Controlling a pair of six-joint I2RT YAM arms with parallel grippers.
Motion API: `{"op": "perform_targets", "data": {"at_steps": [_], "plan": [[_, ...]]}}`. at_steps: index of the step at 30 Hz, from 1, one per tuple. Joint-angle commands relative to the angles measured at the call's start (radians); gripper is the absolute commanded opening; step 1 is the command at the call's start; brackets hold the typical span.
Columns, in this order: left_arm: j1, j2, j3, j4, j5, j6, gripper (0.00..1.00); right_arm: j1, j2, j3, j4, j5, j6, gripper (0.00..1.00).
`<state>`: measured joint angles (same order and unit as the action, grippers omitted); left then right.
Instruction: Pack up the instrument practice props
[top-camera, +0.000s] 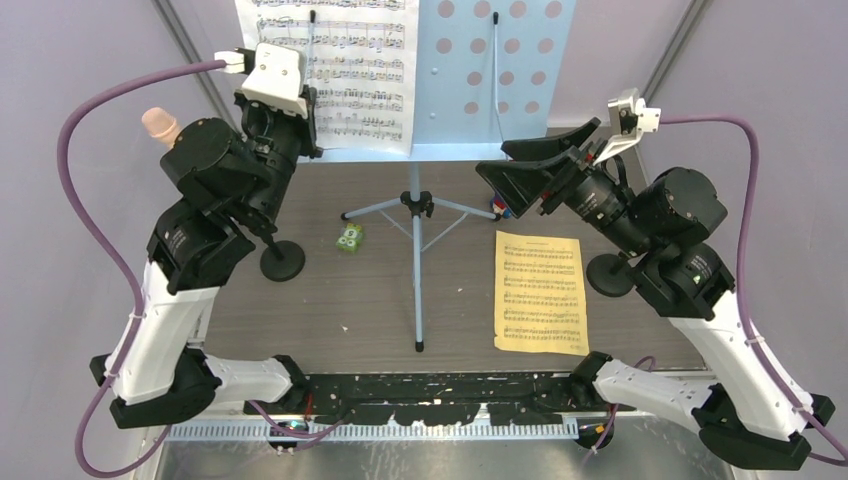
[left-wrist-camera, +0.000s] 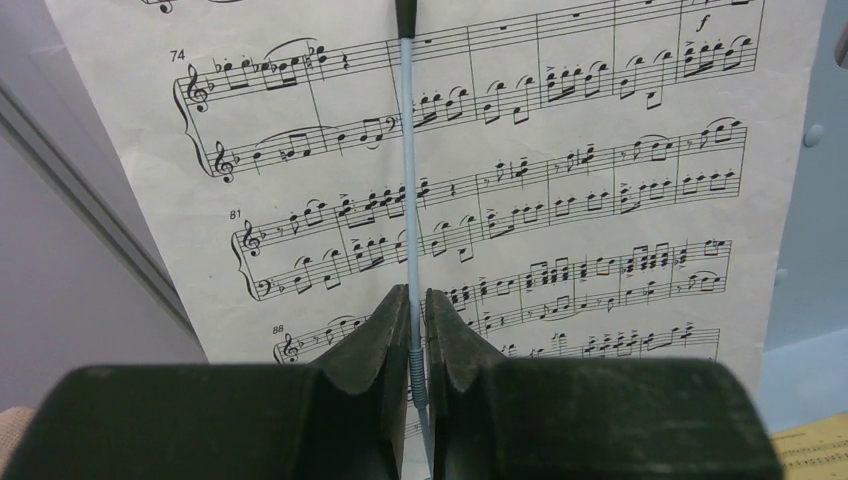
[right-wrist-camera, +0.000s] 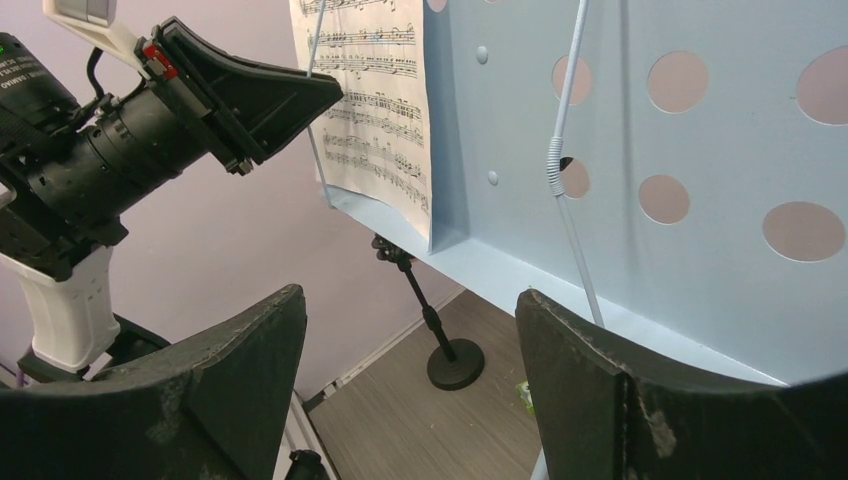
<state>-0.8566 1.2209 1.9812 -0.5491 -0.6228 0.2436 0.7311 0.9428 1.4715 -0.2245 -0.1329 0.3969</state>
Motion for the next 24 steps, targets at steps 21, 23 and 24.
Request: {"op": "perform_targets", "data": {"at_steps": [21,23,24], "plan": [[0.011,-0.109,-0.074,0.077,0.107,-0.06,0.0,0.0,0.161,0.143,0.089,-0.017,0.022,0.81],[0.011,-0.134,-0.115,0.111,0.135,-0.059,0.0,0.001,0.187,0.165,0.097,-0.019,0.03,0.82],[0.011,-0.145,-0.131,0.126,0.144,-0.059,0.0,0.0,0.197,0.173,0.102,-0.019,0.033,0.83]]}}
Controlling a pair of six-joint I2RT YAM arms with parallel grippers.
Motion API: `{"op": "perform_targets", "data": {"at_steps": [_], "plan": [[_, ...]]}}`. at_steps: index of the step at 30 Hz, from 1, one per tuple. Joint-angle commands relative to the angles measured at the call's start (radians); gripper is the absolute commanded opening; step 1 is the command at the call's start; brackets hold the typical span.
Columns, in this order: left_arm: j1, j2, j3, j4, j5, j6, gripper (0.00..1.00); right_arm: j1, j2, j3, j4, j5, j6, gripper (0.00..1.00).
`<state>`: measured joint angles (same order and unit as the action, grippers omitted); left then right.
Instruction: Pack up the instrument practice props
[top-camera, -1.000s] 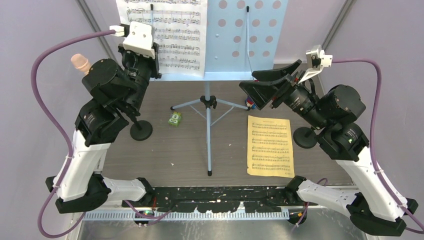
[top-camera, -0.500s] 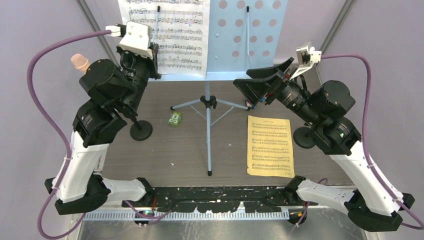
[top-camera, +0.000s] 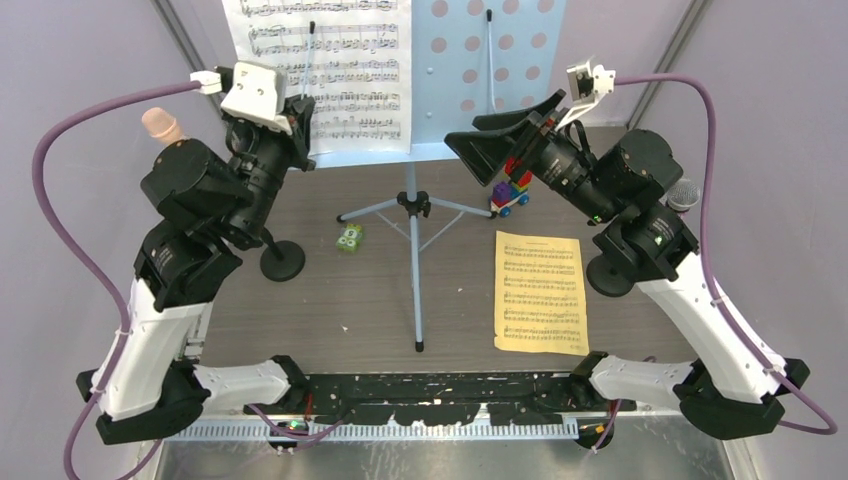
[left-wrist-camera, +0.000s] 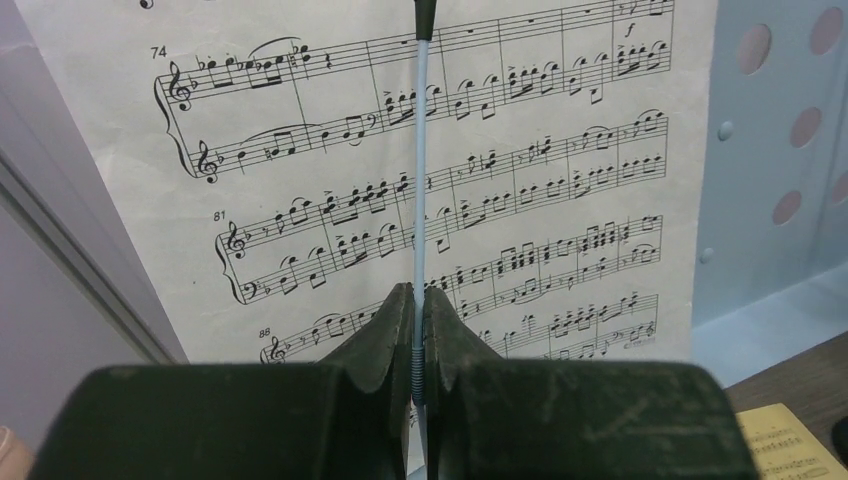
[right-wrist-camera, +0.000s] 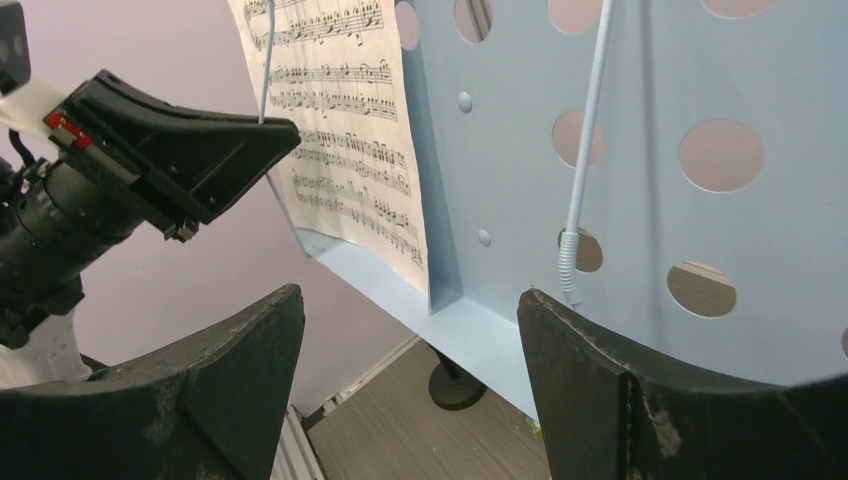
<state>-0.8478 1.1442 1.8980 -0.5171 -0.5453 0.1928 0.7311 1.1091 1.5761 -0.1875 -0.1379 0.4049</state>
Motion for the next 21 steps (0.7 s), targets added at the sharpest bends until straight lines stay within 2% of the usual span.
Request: {"op": "perform_targets", "data": {"at_steps": [1,12,21], "plan": [[0.003,-0.078,-0.063,0.107,0.074,-0.008,0.0,0.0,0.041,0.074,0.071,-0.015,0.03,0.83],[0.003,-0.133,-0.194,0.229,0.112,0.025,0.0,0.0,0.136,0.153,0.123,-0.045,0.08,0.84],[0.003,-0.174,-0.314,0.352,0.138,0.061,0.0,0.001,0.211,0.221,0.146,-0.089,0.08,0.79]]}}
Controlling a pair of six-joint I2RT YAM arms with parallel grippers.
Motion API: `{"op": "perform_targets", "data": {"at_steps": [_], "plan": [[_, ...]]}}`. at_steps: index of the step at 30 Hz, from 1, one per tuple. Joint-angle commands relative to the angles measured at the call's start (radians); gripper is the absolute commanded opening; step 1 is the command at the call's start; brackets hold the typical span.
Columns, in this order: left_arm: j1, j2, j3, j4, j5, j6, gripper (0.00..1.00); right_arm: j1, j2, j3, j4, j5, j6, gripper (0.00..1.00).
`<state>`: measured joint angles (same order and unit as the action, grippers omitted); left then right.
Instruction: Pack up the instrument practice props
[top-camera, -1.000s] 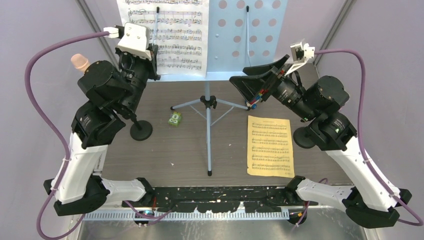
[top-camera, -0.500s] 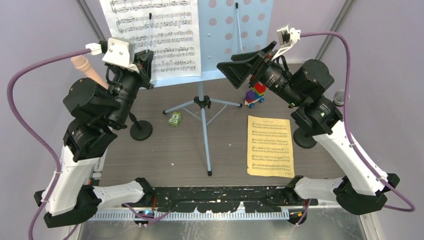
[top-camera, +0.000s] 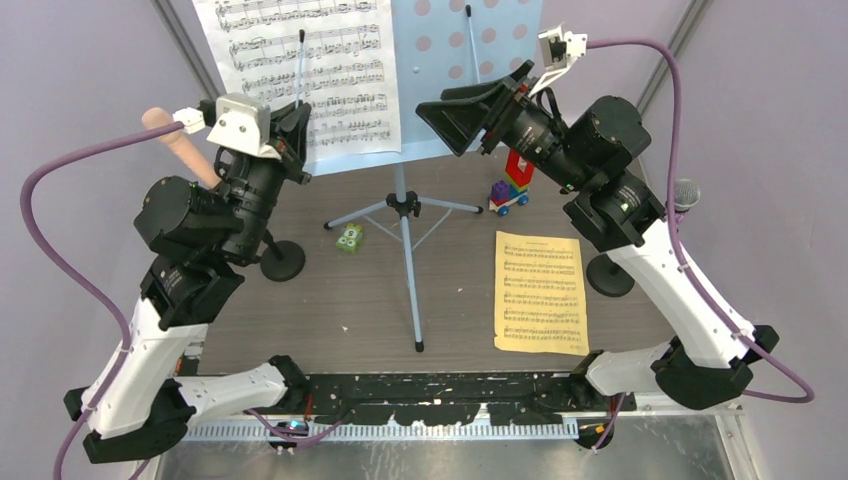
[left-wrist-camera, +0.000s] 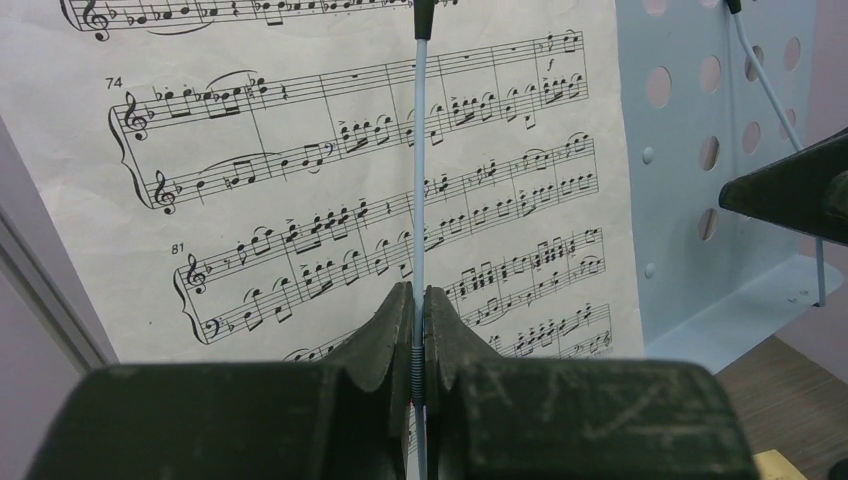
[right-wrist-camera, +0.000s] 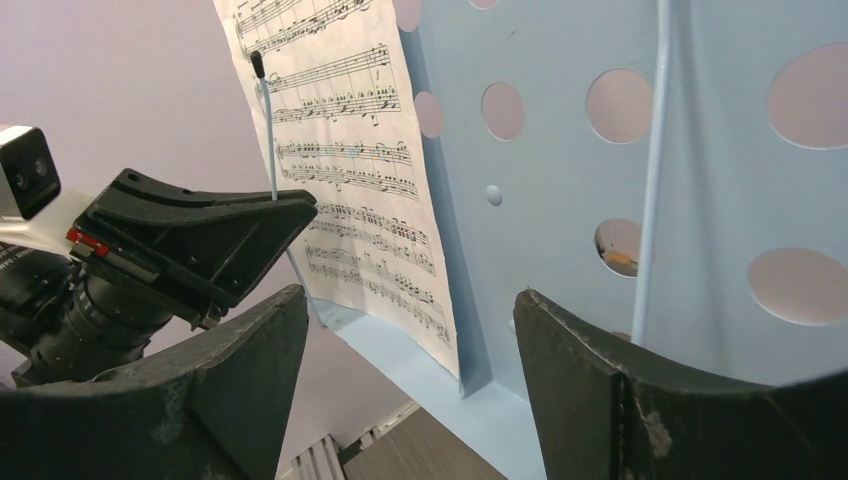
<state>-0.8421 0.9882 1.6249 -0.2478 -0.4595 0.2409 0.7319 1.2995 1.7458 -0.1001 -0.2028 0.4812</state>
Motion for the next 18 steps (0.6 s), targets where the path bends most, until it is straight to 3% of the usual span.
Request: {"op": "perform_targets", "data": {"at_steps": [1,18], "plan": [[-0.003,-0.025,-0.052,0.095,0.055,0.015,0.0,-0.001,0.028,0.058,0.059,-0.022,0.001,0.79],[-0.003,-0.022,-0.063,0.111,0.076,0.015,0.0,0.0,0.152,0.167,0.089,-0.077,0.033,0.71]]}}
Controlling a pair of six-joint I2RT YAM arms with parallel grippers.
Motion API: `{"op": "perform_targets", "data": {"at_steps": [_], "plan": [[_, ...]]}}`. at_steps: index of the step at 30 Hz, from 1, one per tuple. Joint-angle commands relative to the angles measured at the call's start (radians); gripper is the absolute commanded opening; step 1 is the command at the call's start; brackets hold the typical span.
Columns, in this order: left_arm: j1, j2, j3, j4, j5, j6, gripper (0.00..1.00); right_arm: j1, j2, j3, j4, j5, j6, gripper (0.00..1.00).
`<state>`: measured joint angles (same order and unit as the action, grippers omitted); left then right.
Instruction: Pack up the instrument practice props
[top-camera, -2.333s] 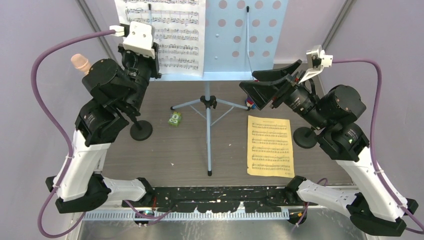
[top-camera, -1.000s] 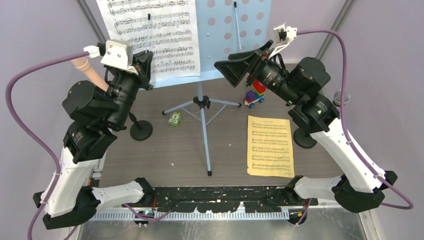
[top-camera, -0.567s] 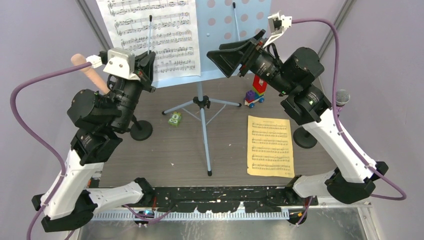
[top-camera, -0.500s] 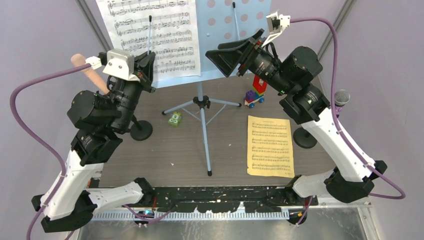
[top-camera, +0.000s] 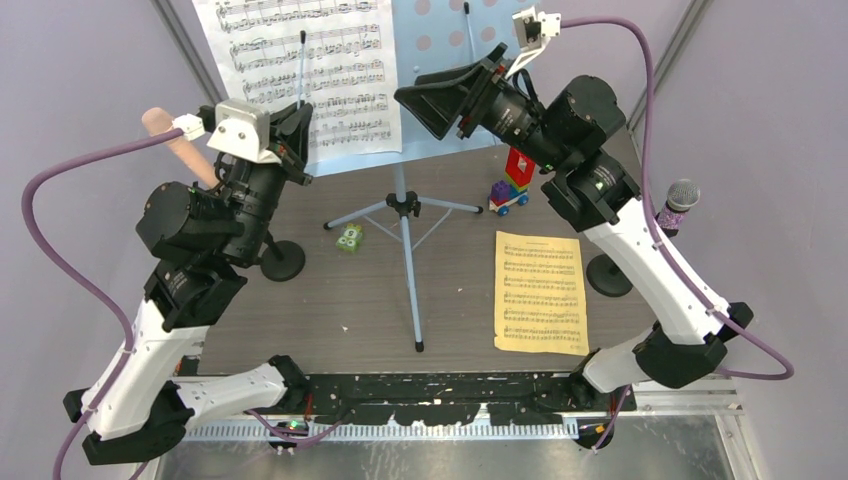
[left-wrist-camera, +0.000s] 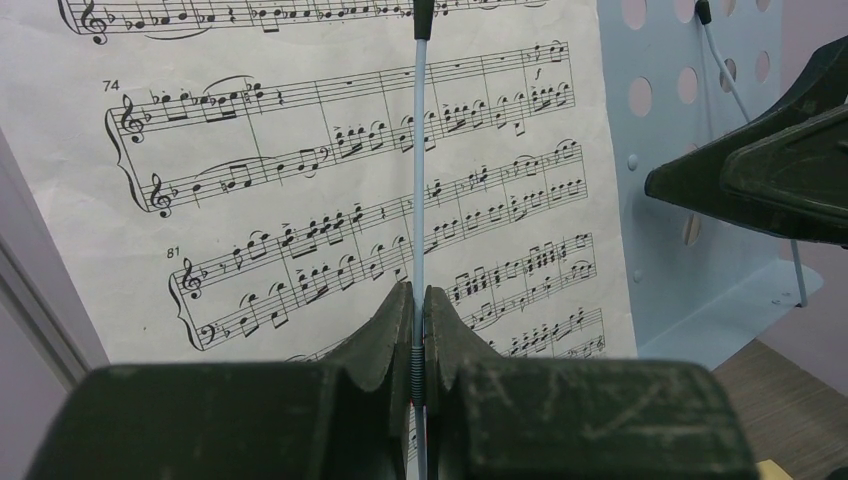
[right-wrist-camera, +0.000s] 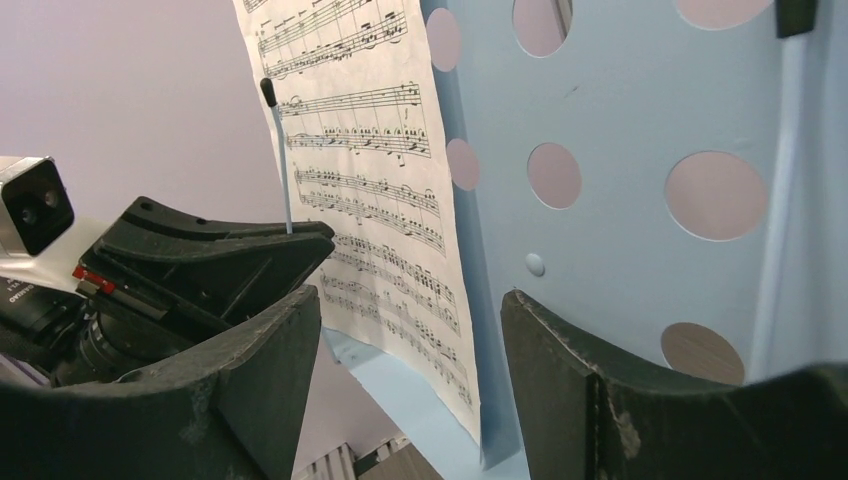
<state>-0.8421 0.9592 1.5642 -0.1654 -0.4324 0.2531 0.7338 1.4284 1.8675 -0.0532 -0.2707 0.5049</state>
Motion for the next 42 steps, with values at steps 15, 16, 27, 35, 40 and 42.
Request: {"op": "perform_targets", "data": {"at_steps": [15,16,27,35,40,42], "plan": [[-0.003,0.012,-0.004,0.032,0.054,0.01,0.0,0.019,0.084,0.084,0.046,-0.026,0.008,0.69],[-0.003,0.012,-0.004,0.032,0.054,0.009,0.0,0.02,0.088,0.087,0.046,-0.029,0.006,0.68],[-0.003,0.022,-0.004,0.033,0.06,0.006,0.0,0.04,0.109,0.109,0.047,-0.046,0.0,0.56],[-0.003,0.013,-0.013,0.032,0.053,0.004,0.0,0.05,0.106,0.104,0.087,-0.057,-0.014,0.26],[-0.003,0.011,-0.013,0.03,0.049,0.005,0.0,0.053,0.102,0.104,0.089,-0.058,-0.032,0.14],[-0.003,0.011,-0.013,0.03,0.046,0.007,0.0,0.056,0.096,0.104,0.09,-0.062,-0.046,0.05]]}}
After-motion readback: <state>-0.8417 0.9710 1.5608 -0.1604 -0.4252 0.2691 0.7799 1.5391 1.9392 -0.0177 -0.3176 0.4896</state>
